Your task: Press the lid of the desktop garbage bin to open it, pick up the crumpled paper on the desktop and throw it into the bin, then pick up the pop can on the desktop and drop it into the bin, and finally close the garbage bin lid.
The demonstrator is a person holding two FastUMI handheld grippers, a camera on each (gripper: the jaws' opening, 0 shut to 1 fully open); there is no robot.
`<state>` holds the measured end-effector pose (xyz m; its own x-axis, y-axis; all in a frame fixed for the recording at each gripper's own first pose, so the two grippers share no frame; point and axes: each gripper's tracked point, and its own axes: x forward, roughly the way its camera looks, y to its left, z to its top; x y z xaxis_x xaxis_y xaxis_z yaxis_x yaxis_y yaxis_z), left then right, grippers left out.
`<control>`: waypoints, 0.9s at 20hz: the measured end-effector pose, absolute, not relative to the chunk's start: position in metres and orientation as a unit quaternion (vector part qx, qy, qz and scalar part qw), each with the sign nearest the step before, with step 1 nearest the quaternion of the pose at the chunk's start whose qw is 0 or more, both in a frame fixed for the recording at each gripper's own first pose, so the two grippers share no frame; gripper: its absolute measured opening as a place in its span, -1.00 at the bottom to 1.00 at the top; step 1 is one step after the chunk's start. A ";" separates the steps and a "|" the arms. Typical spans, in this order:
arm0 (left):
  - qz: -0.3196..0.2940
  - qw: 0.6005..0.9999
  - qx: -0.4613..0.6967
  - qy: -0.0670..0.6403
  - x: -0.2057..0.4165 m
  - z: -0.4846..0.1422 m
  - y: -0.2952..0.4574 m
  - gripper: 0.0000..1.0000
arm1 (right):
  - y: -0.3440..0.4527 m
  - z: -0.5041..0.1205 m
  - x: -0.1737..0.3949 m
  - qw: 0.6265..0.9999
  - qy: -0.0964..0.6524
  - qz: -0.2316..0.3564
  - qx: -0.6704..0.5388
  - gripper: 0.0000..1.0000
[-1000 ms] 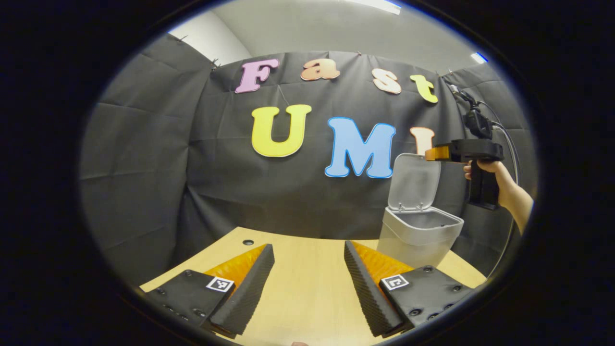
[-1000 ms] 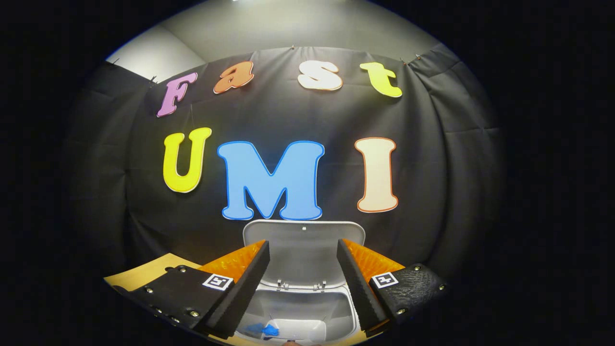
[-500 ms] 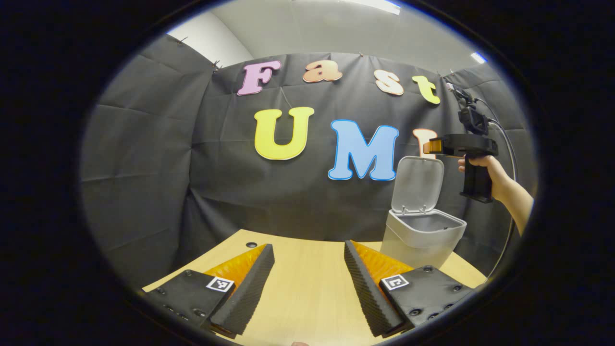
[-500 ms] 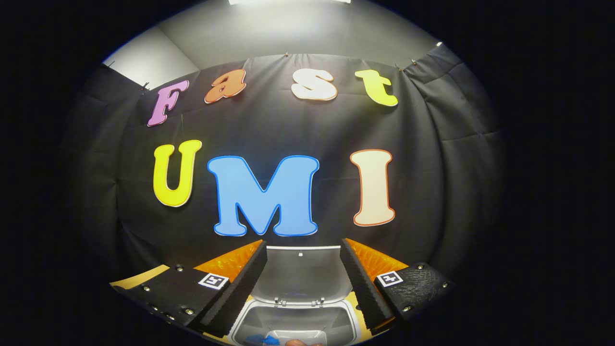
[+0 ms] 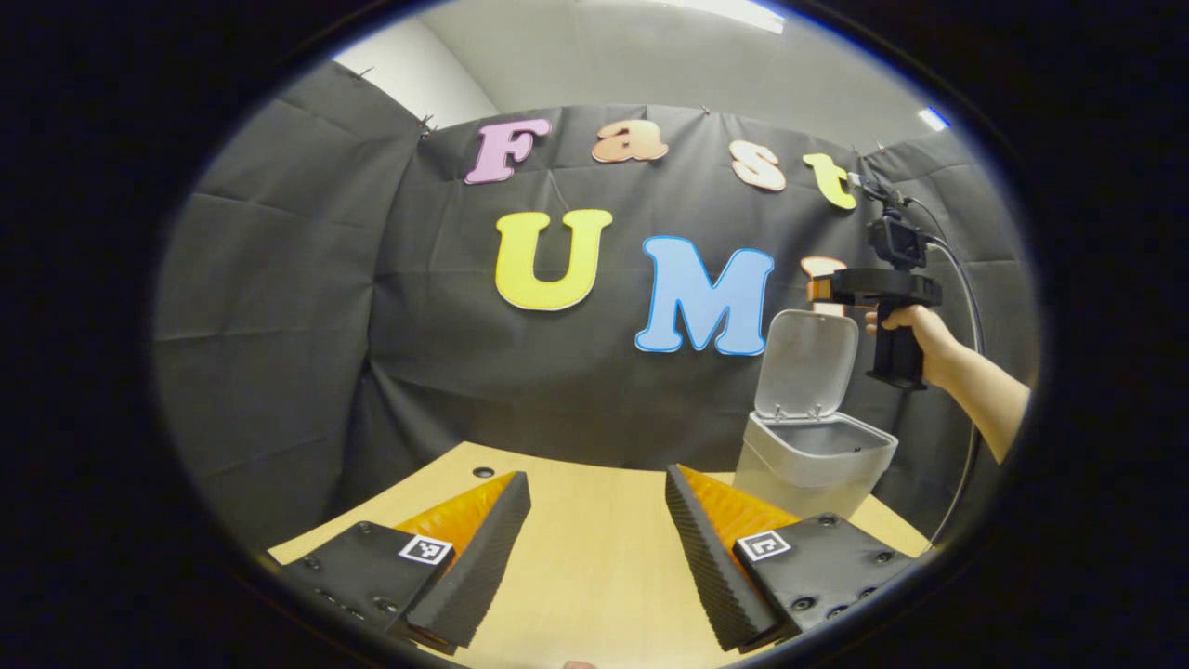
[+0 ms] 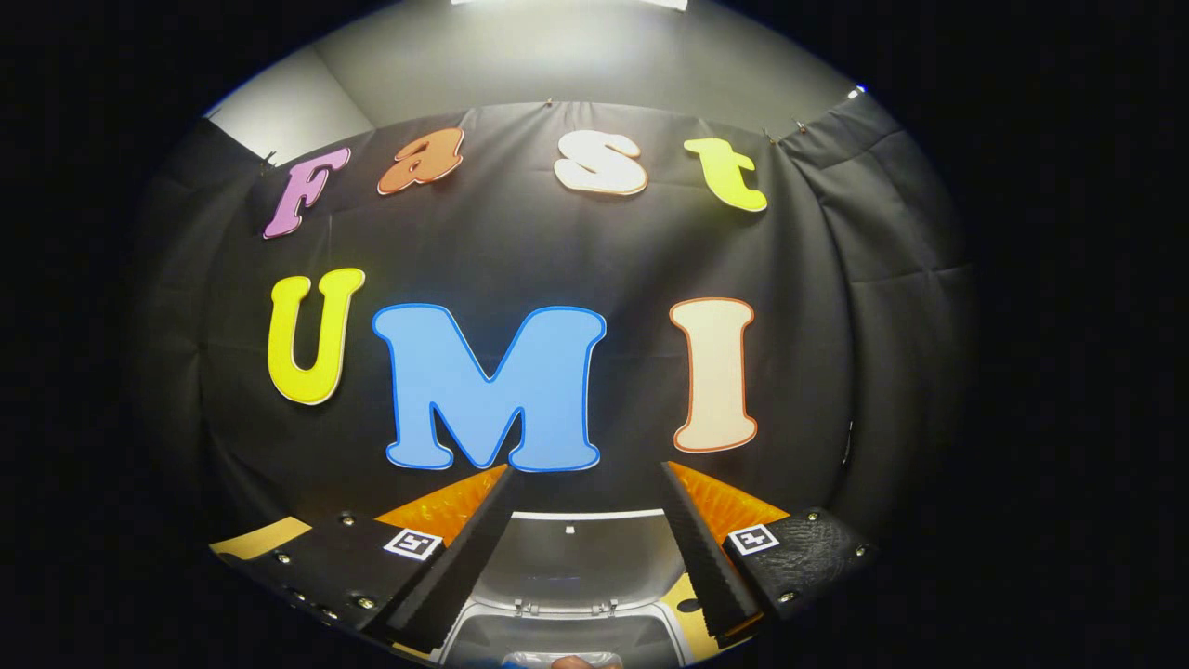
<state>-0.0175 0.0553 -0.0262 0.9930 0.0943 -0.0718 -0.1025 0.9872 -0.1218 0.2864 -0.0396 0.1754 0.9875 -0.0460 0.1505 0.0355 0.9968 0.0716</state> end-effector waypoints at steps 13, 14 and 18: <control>0.056 0.995 -0.079 0.033 -0.021 -0.028 0.060 0.92 | -0.032 0.159 0.320 0.998 -0.007 -0.004 0.055 0.92; 0.055 0.995 -0.079 0.033 -0.022 -0.028 0.060 0.92 | -0.032 0.156 0.317 0.998 -0.001 -0.002 0.056 1.00; 0.047 0.995 -0.078 0.031 -0.022 -0.028 0.059 0.92 | -0.030 0.149 0.299 0.999 0.020 0.009 0.049 0.94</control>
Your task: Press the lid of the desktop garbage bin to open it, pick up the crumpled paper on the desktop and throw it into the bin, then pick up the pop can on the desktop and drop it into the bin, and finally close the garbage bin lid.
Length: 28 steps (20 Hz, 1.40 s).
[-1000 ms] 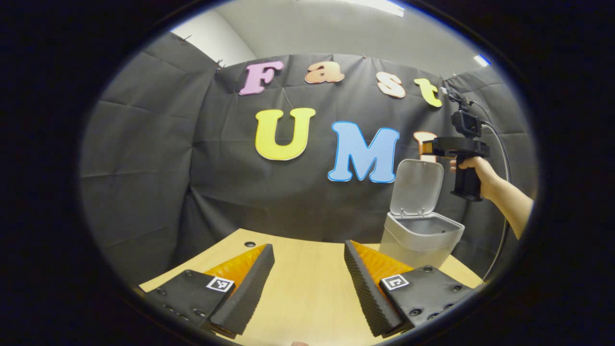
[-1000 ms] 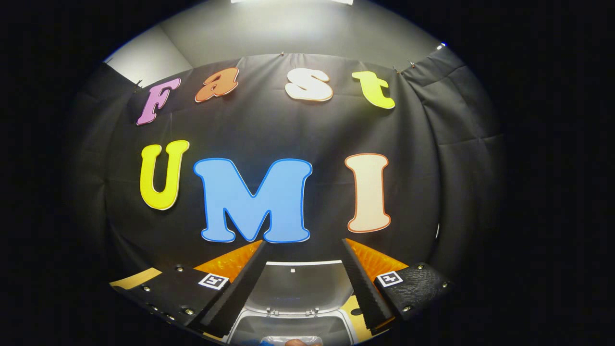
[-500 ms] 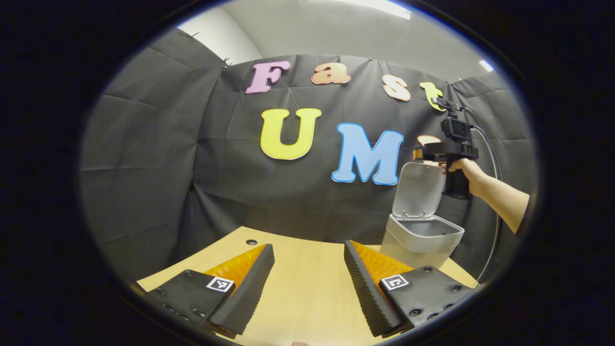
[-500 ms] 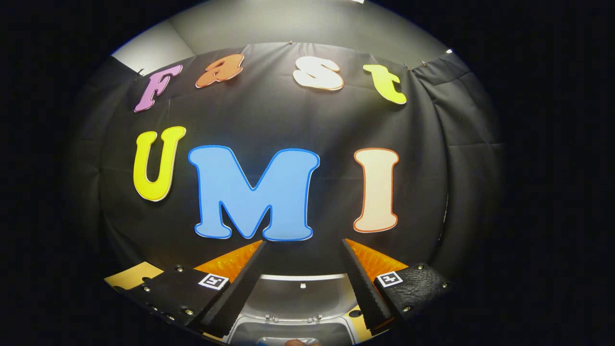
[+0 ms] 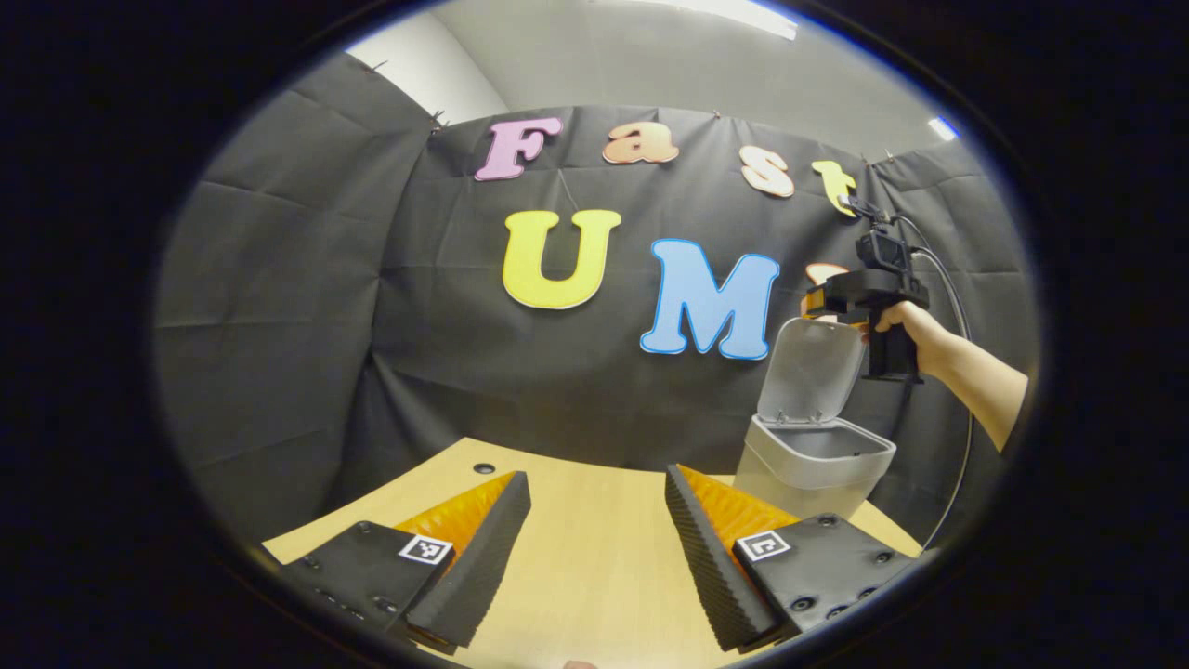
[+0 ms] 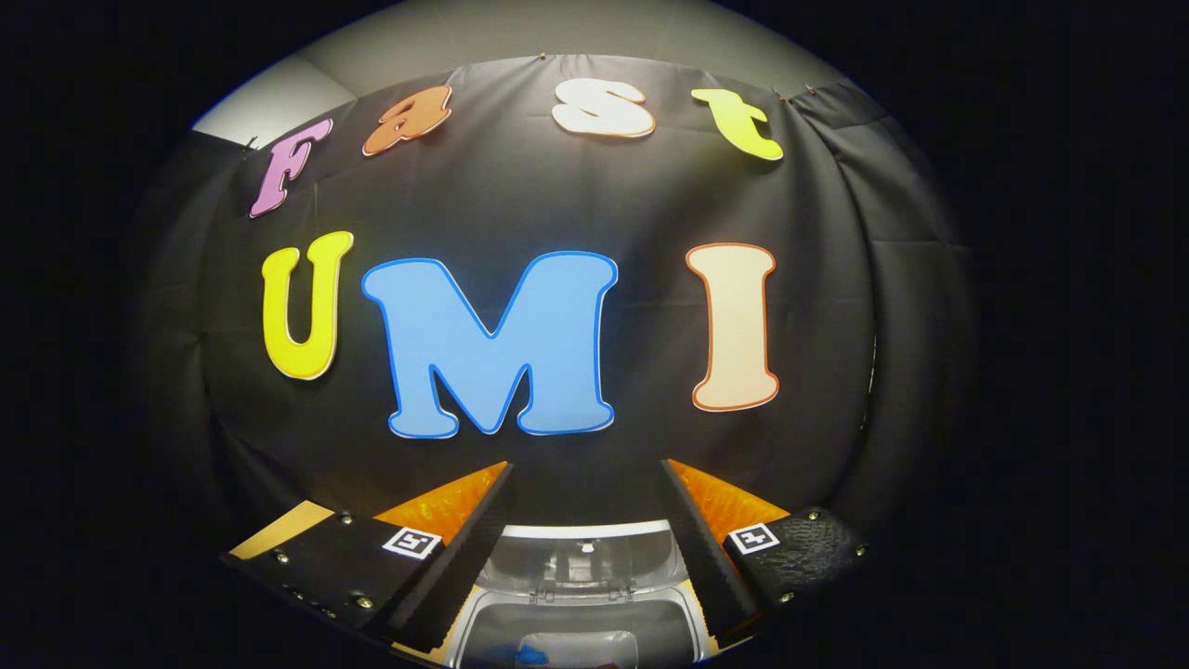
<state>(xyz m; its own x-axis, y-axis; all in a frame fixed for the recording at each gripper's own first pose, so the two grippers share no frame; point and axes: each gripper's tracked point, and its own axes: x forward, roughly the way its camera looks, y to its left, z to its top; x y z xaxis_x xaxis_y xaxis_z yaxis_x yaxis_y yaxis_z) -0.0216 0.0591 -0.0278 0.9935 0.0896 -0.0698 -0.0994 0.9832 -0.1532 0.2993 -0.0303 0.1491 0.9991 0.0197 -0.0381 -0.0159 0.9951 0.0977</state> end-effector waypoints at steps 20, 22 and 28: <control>-0.008 0.997 -0.059 0.039 -0.019 -0.033 0.018 0.92 | -0.015 0.016 0.191 0.992 0.108 0.026 0.052 0.94; -0.007 0.997 -0.059 0.040 -0.020 -0.034 0.017 0.92 | -0.014 0.008 0.187 0.992 0.113 0.026 0.054 0.95; -0.006 0.997 -0.058 0.041 -0.025 -0.034 0.013 0.92 | -0.010 -0.014 0.177 0.990 0.127 0.027 0.048 0.94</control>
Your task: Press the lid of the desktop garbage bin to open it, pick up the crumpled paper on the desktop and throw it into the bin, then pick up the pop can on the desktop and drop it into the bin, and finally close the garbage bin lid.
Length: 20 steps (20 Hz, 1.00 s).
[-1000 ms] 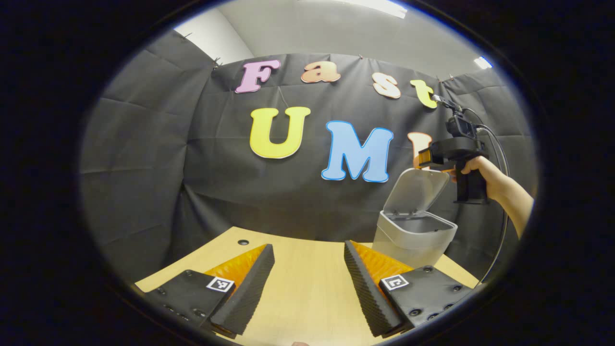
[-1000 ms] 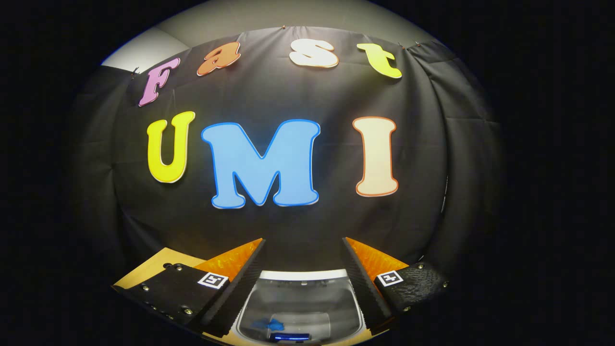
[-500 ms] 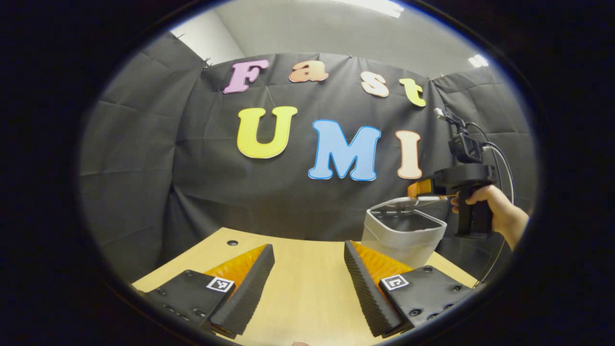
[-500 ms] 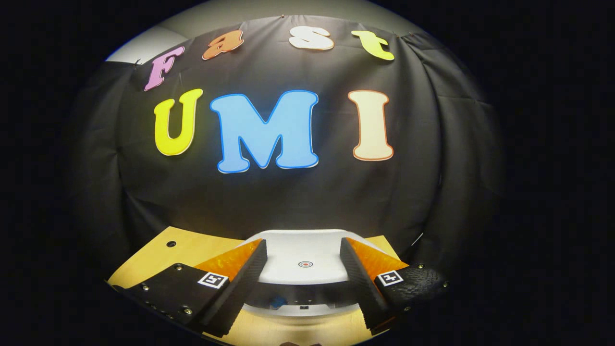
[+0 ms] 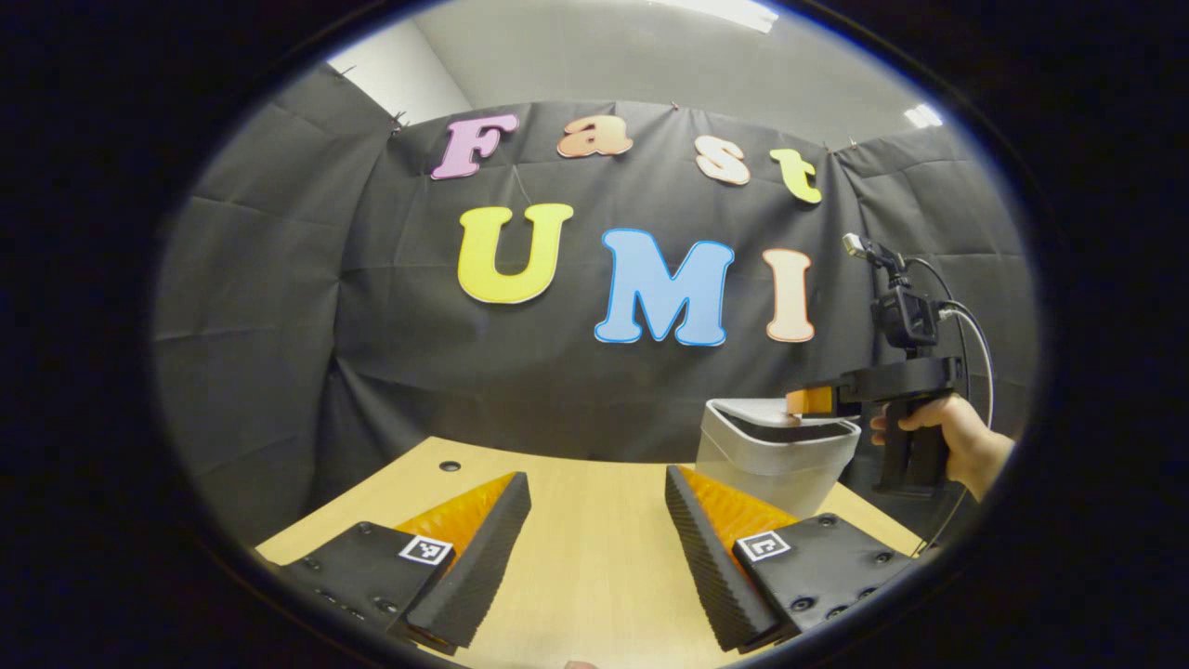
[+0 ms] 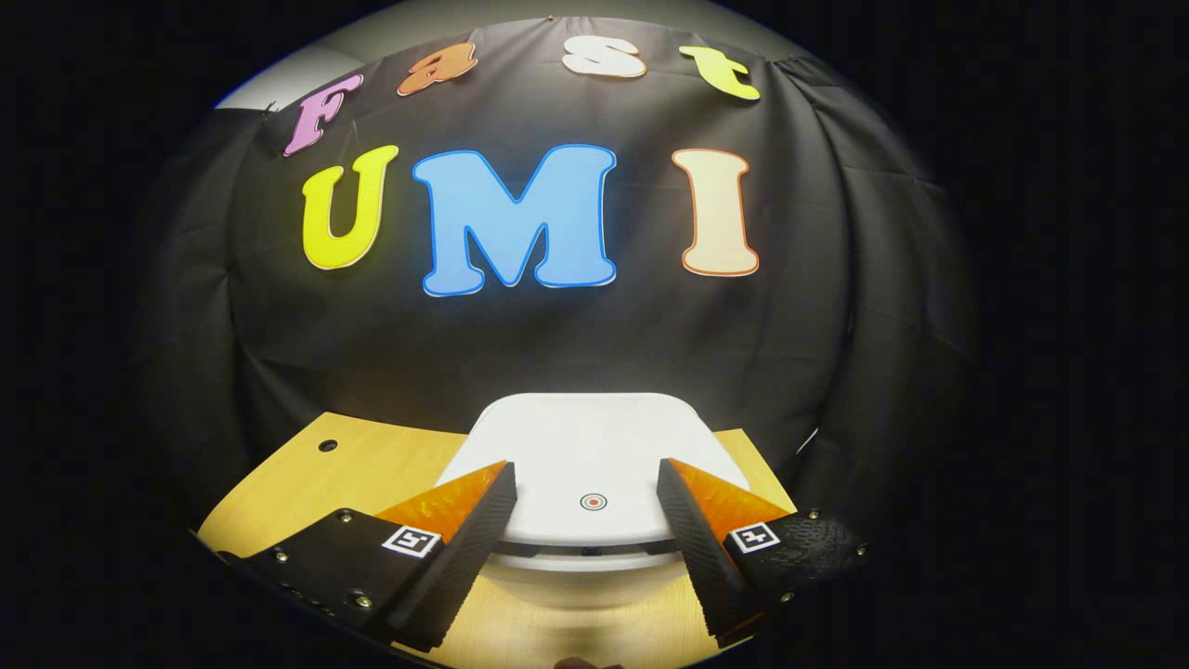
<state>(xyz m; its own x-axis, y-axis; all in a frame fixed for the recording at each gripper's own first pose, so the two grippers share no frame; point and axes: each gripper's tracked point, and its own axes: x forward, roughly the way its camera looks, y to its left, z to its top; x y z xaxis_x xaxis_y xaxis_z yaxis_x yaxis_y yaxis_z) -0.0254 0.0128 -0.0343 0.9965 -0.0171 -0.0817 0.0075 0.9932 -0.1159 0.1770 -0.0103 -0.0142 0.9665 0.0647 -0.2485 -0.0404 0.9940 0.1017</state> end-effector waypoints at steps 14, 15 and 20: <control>-0.042 0.996 -0.067 0.046 -0.017 -0.039 -0.013 0.92 | -0.010 -0.029 0.173 0.993 0.106 0.016 0.040 0.93; -0.047 0.995 -0.069 0.046 -0.015 -0.039 -0.015 0.92 | -0.010 -0.029 0.172 0.993 0.106 0.017 0.043 0.93; -0.072 0.994 -0.072 0.049 -0.005 -0.040 -0.023 0.91 | -0.010 -0.032 0.173 0.991 0.125 0.010 0.045 0.93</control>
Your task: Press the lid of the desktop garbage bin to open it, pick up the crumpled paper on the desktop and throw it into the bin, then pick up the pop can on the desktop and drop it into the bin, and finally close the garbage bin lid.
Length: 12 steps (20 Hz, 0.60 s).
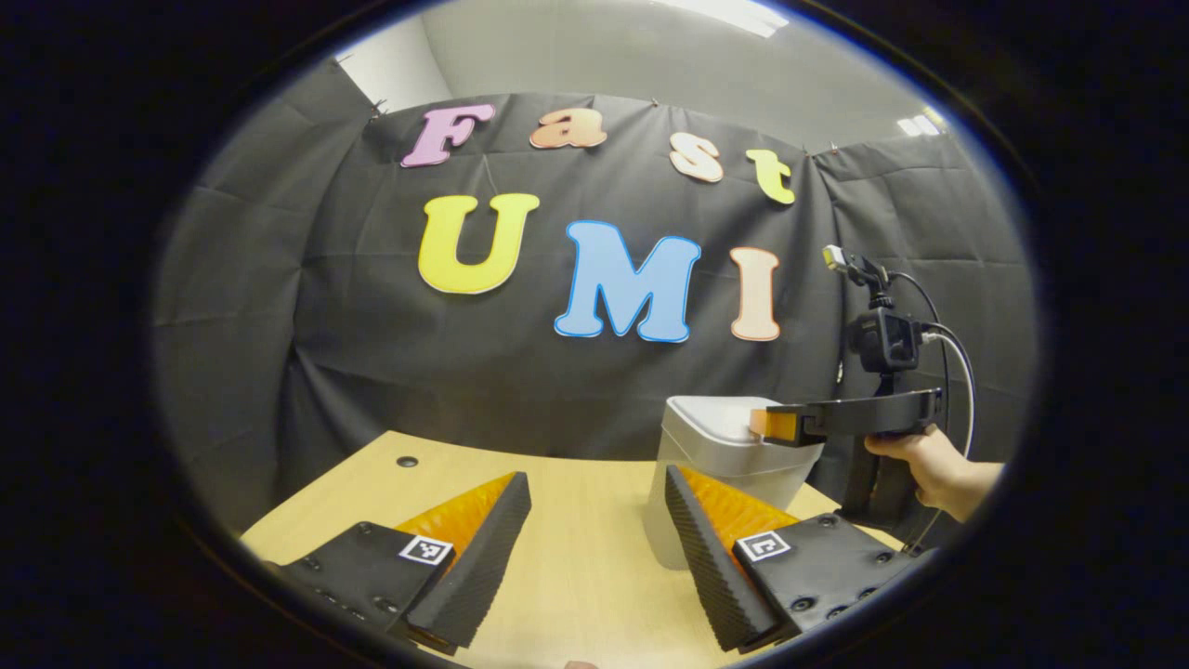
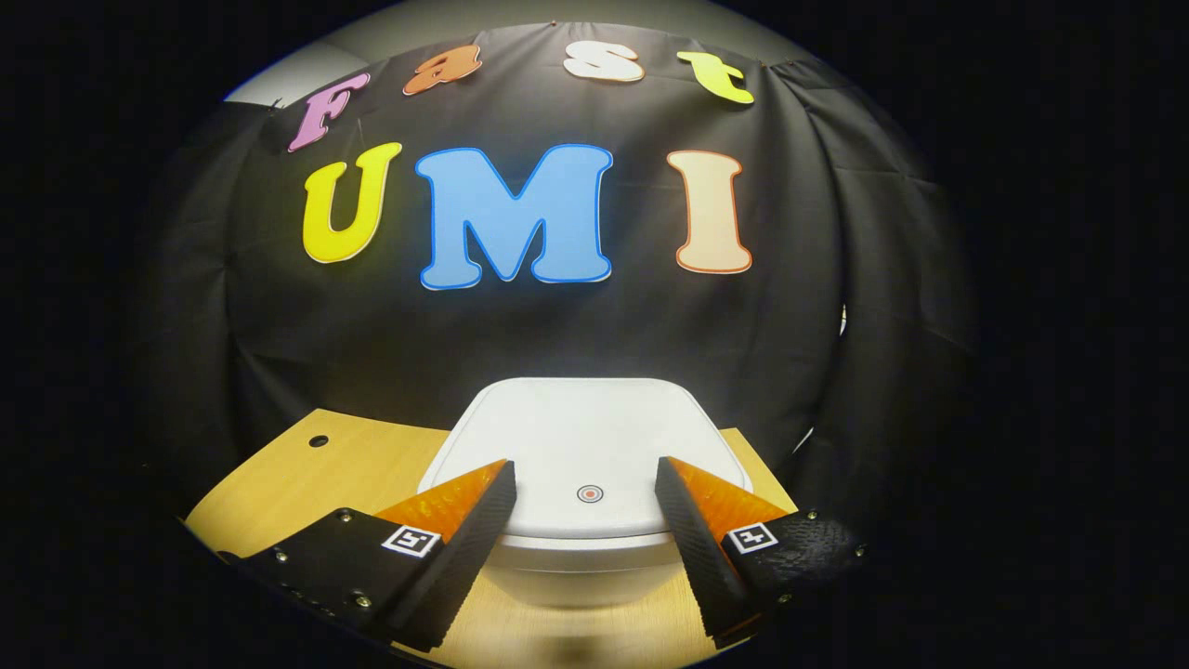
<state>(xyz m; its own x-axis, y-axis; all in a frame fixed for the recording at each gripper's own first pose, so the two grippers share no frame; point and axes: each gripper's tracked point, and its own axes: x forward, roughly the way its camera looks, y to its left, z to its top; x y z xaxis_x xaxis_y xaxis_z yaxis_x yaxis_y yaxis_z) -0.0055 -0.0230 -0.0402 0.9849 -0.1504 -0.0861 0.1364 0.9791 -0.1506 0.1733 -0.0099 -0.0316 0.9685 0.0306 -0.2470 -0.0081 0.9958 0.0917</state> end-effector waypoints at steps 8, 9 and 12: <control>-0.113 0.989 -0.075 0.054 0.012 -0.043 -0.032 0.90 | -0.011 -0.042 0.176 0.988 0.148 0.005 0.037 0.96; -0.115 0.989 -0.074 0.054 0.014 -0.044 -0.031 0.90 | -0.010 -0.040 0.178 0.991 0.130 0.001 0.032 0.96; -0.112 0.990 -0.069 0.055 0.018 -0.045 -0.025 0.90 | -0.010 -0.042 0.180 0.994 0.101 -0.012 0.024 0.98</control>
